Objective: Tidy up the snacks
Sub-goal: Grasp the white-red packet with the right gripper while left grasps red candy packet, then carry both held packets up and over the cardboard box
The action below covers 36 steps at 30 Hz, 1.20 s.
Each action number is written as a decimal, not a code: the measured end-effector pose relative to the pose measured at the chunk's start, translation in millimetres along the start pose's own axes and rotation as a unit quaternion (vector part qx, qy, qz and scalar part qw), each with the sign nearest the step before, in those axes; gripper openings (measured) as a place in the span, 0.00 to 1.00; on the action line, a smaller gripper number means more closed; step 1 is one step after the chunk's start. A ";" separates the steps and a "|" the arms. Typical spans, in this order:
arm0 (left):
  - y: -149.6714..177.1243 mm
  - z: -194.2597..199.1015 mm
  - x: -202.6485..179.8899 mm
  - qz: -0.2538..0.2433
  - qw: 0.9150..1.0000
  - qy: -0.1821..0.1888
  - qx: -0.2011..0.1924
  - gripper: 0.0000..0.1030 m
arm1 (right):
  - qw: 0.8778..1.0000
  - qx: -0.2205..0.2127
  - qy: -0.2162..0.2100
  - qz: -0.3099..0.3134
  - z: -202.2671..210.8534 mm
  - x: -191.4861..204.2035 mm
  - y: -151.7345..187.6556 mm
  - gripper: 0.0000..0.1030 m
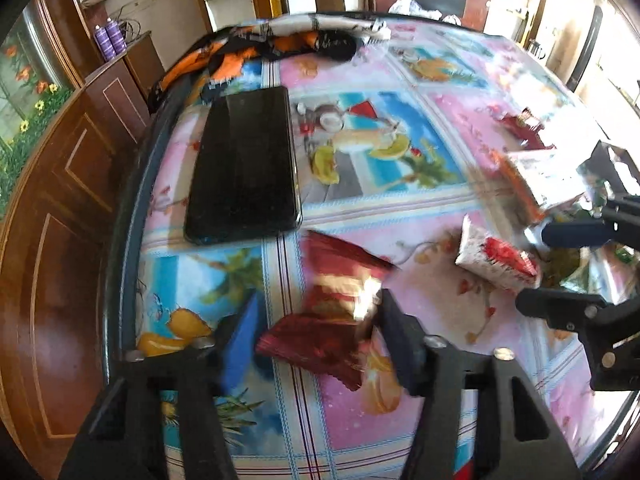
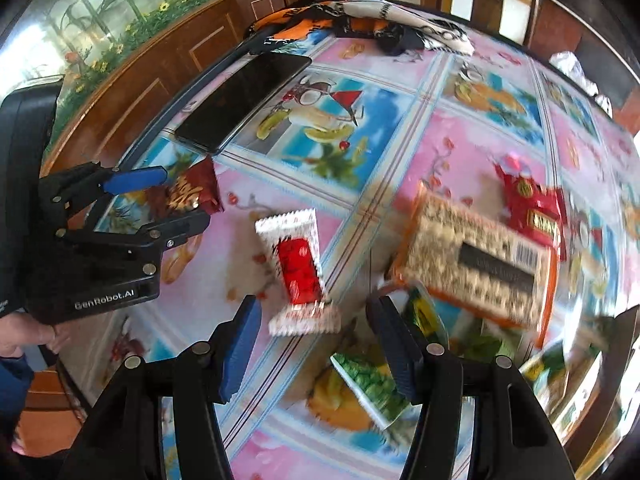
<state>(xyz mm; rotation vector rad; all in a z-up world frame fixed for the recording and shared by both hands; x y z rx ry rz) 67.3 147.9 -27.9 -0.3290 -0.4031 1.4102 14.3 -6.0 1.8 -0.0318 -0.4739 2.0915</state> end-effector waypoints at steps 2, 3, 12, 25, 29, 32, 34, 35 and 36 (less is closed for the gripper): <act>0.0 0.7 0.3 0.006 1.000 -0.002 -0.003 0.46 | 1.000 0.004 0.004 0.002 -7.9 0.7 -4.2 0.61; 0.3 1.2 -1.2 0.005 1.000 -0.007 -0.006 0.45 | 1.000 0.007 0.001 0.002 -11.6 2.1 -5.7 0.60; 23.5 15.8 -25.5 0.028 0.999 -0.026 -0.021 0.42 | 0.999 -0.011 0.031 0.011 -8.6 16.4 1.7 0.21; 25.5 44.2 -56.1 0.026 0.998 -0.035 -0.044 0.42 | 0.997 -0.052 0.023 -0.046 30.1 9.9 43.6 0.21; 20.2 51.1 -66.1 0.013 0.998 -0.040 -0.053 0.42 | 0.997 -0.058 0.023 -0.055 40.0 3.9 52.7 0.21; 17.2 56.6 -72.3 0.006 0.997 -0.042 -0.058 0.42 | 0.996 -0.063 0.023 -0.061 46.5 -0.9 57.2 0.21; 16.0 59.7 -75.7 0.003 0.997 -0.043 -0.060 0.42 | 0.996 -0.066 0.023 -0.063 50.2 -3.2 59.8 0.21; 15.1 61.3 -77.5 0.001 0.997 -0.044 -0.061 0.42 | 0.995 -0.068 0.024 -0.064 51.8 -4.2 60.9 0.21; 14.6 62.9 -78.5 0.001 0.997 -0.045 -0.063 0.42 | 0.995 -0.070 0.024 -0.066 53.5 -5.4 61.8 0.21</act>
Point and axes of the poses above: each gripper's, at about its wrist camera, not at the fingertips, and z roughly against the way its jaws point, x to its left, y to its underside, the point moved 5 cm from there along -z, roughly the way its jaws point, and after that the axes turned 4 degrees about -z, right-handed, at the moved point
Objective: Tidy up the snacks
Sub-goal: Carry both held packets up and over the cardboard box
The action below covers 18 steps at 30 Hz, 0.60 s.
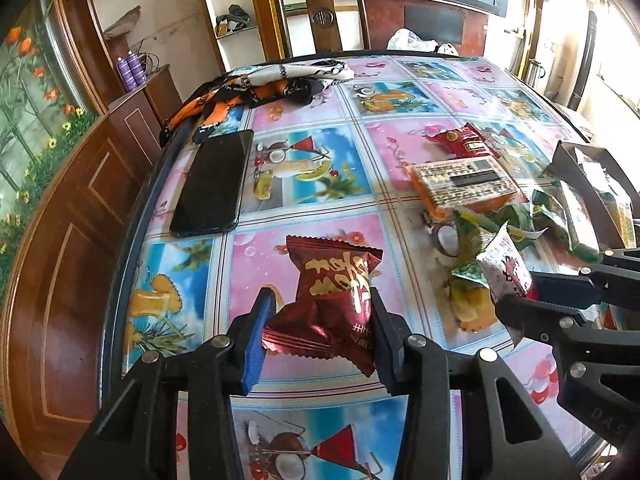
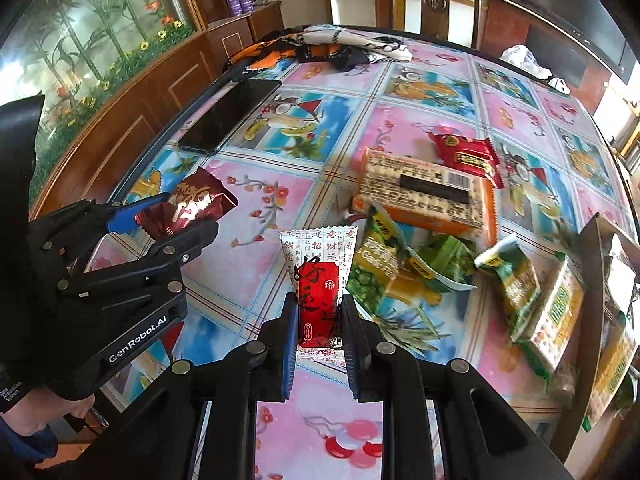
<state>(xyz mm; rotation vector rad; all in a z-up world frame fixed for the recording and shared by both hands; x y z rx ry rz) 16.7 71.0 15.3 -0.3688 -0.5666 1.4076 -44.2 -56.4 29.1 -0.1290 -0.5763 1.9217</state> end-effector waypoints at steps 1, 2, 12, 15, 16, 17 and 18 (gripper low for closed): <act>-0.8 1.2 -1.1 -0.001 1.000 0.000 -0.001 0.42 | 1.000 -0.001 0.000 -0.001 1.2 -1.0 0.4 0.21; -1.8 1.9 -2.5 -0.002 1.000 0.000 -0.002 0.42 | 1.000 -0.002 0.000 -0.001 3.0 -2.3 0.9 0.21; -8.5 12.1 -13.8 -0.008 1.000 -0.003 -0.013 0.42 | 1.000 -0.012 0.001 -0.007 17.0 -13.1 5.0 0.21; -10.0 14.7 -17.4 -0.010 1.000 -0.004 -0.015 0.42 | 1.000 -0.014 0.001 -0.008 20.7 -15.9 6.5 0.21; -10.4 15.2 -19.0 -0.011 1.000 -0.004 -0.016 0.42 | 1.000 -0.015 0.001 -0.008 21.8 -17.0 6.9 0.21; -11.0 15.6 -20.9 -0.012 1.000 -0.004 -0.016 0.42 | 1.000 -0.016 0.001 -0.009 23.4 -18.5 7.5 0.21; -11.0 16.1 -22.6 -0.012 1.000 -0.005 -0.017 0.42 | 1.000 -0.017 0.002 -0.009 24.8 -19.6 8.0 0.21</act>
Point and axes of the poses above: each gripper's, at about its wrist camera, not at the fingertips, and z roughly against the way its jaws point, x to its left, y to its underside, the point moved 5 cm from there along -z, roughly the way its jaws point, and after that the axes turned 4 degrees about -z, right-handed, at the moved point
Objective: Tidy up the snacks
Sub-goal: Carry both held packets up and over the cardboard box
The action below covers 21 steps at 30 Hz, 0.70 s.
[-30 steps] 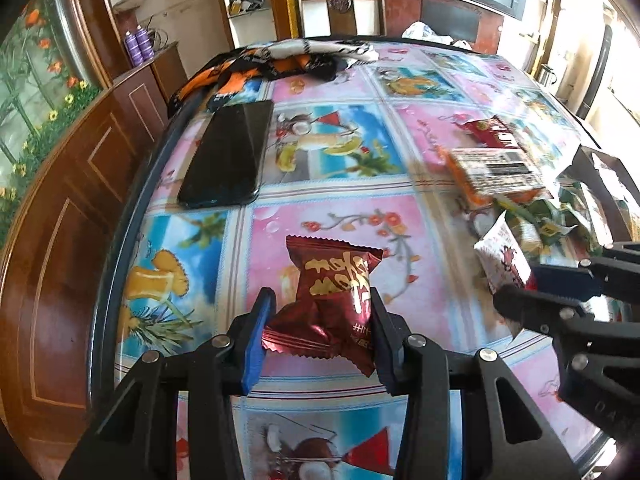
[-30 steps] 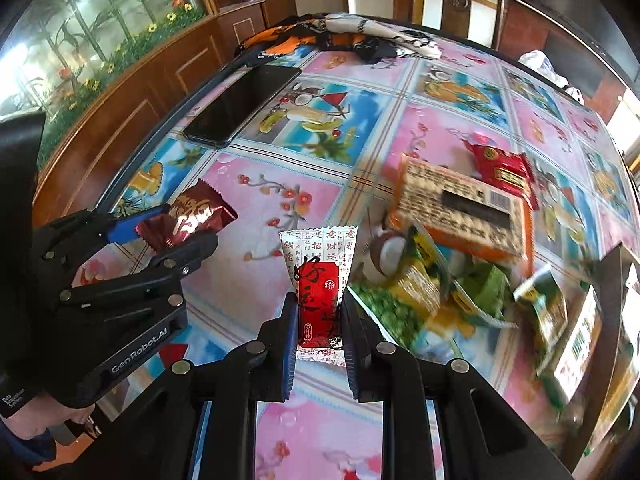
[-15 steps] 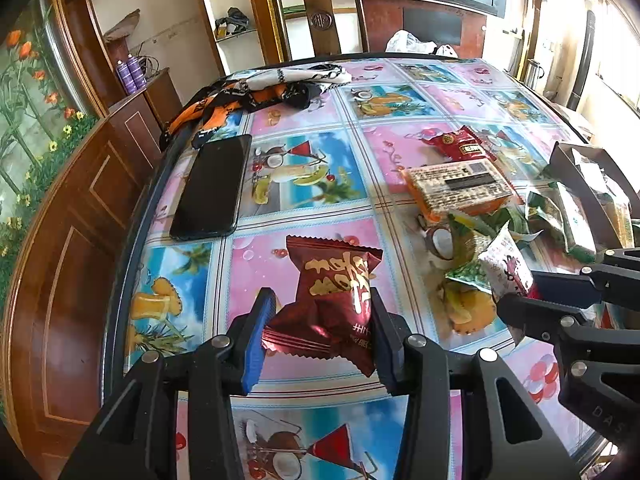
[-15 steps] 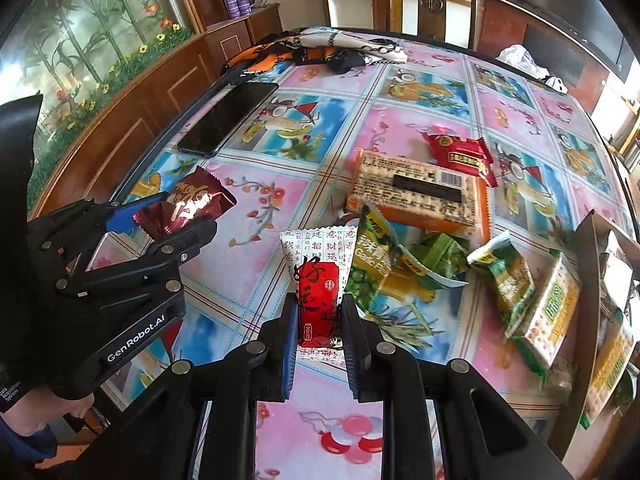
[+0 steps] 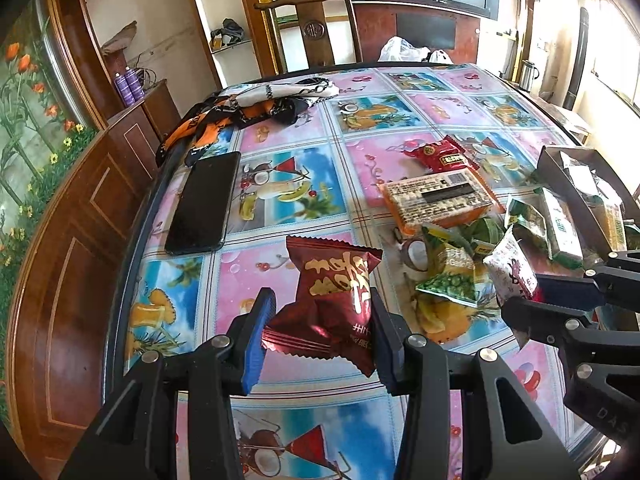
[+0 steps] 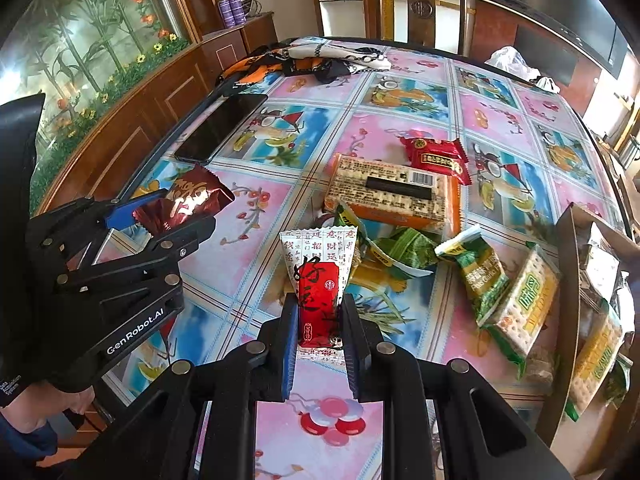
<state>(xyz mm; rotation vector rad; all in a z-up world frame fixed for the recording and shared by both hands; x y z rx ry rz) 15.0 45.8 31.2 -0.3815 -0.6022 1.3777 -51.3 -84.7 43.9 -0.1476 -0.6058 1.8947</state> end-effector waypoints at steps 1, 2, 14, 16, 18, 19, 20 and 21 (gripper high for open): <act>-0.4 0.6 -1.3 -0.001 1.000 0.000 -0.001 0.42 | 1.000 -0.001 0.001 0.000 1.5 -1.4 0.3 0.21; -1.0 1.0 -3.0 -0.002 1.000 0.000 -0.001 0.42 | 1.000 -0.002 0.001 -0.001 2.7 -2.6 0.8 0.21; -10.0 10.1 -28.0 -0.014 1.000 0.002 -0.010 0.42 | 1.000 -0.011 0.001 -0.009 18.4 -20.5 7.1 0.21; -12.0 11.4 -32.7 -0.016 1.000 0.004 -0.012 0.42 | 1.000 -0.013 0.002 -0.013 21.3 -24.6 7.7 0.21; -14.7 12.6 -37.8 -0.020 1.000 0.005 -0.014 0.42 | 1.000 -0.016 0.004 -0.018 25.0 -30.3 8.5 0.21; -16.2 13.0 -40.9 -0.022 1.000 0.007 -0.015 0.42 | 1.000 -0.017 0.005 -0.021 27.3 -33.3 9.1 0.21; -17.1 13.3 -43.4 -0.024 1.000 0.007 -0.016 0.42 | 1.000 -0.018 0.006 -0.023 28.4 -35.6 9.6 0.21; -18.6 13.4 -47.1 -0.026 0.999 0.009 -0.016 0.42 | 0.999 -0.019 0.007 -0.027 30.3 -38.8 10.3 0.21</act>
Point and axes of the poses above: each gripper's, at about its wrist camera, not at the fingertips, and z roughly against the way its jaws point, x to its left, y to its underside, the point moved 5 cm from there along -z, roughly the way its jaws point, and after that the axes turned 4 degrees about -z, right-handed, at the moved point
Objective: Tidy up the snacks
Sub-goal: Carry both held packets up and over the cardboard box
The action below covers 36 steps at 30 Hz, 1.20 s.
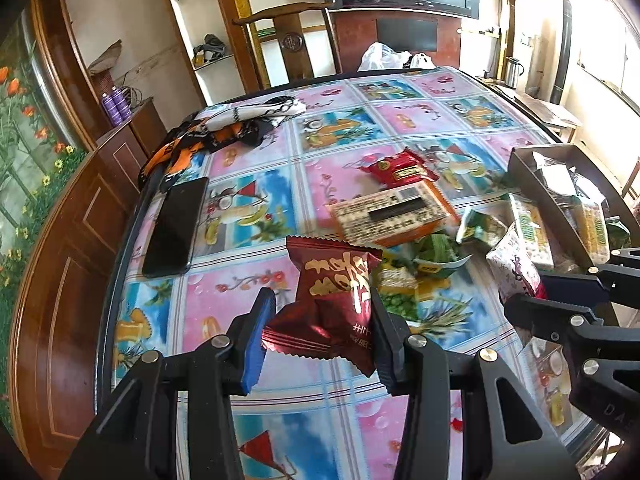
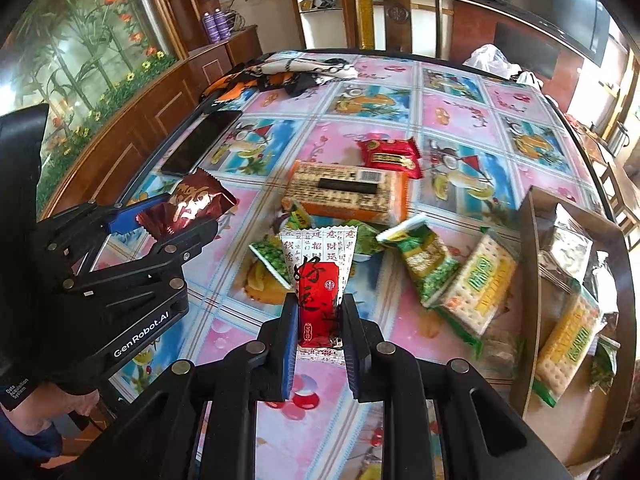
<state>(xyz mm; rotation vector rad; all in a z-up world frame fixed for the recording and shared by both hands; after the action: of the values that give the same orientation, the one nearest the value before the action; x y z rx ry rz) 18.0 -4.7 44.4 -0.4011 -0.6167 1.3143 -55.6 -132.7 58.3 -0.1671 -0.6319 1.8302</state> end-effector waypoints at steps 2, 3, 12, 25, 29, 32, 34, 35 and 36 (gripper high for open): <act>-2.7 0.0 -6.1 -0.004 1.000 0.003 -0.001 0.42 | 1.000 -0.002 0.001 -0.006 3.0 -6.3 1.0 0.21; -3.7 0.2 -8.5 -0.006 1.000 0.004 -0.001 0.42 | 1.000 -0.003 0.002 -0.009 4.5 -9.7 1.8 0.21; -17.8 1.7 -35.7 -0.023 1.000 0.018 -0.010 0.42 | 0.999 -0.009 0.016 -0.033 16.3 -40.3 7.5 0.21; -36.3 3.9 -84.1 -0.053 0.997 0.048 -0.022 0.42 | 0.997 -0.017 0.049 -0.061 36.1 -87.8 17.9 0.21; -41.7 6.4 -101.6 -0.067 0.996 0.057 -0.026 0.43 | 0.995 -0.017 0.059 -0.077 41.9 -105.6 23.2 0.21; -45.6 7.8 -114.1 -0.076 0.995 0.064 -0.029 0.43 | 0.994 -0.017 0.067 -0.088 46.3 -119.1 27.6 0.21; -48.2 8.5 -122.8 -0.083 0.994 0.068 -0.030 0.43 | 0.993 -0.017 0.071 -0.095 49.4 -126.2 30.4 0.21; -49.2 8.8 -126.8 -0.086 0.993 0.071 -0.031 0.43 | 0.993 -0.018 0.072 -0.097 50.8 -129.0 31.2 0.21; -50.2 9.3 -130.2 -0.089 0.993 0.072 -0.032 0.43 | 0.992 -0.018 0.074 -0.098 52.4 -131.6 32.2 0.21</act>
<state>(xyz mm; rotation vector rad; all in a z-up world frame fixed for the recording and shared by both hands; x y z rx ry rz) 33.7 -143.1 56.9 -0.4781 -0.5602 1.0878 -57.7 -277.9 61.2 -0.2532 -0.5581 1.6010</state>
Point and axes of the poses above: each gripper's, at about its wrist camera, not at the fingertips, and z roughly against the way its jaws point, x to its left, y to its underside, the point moved 5 cm from there along -z, roughly the way its jaws point, and after that the axes turned 4 degrees about -z, right-handed, at the moved point
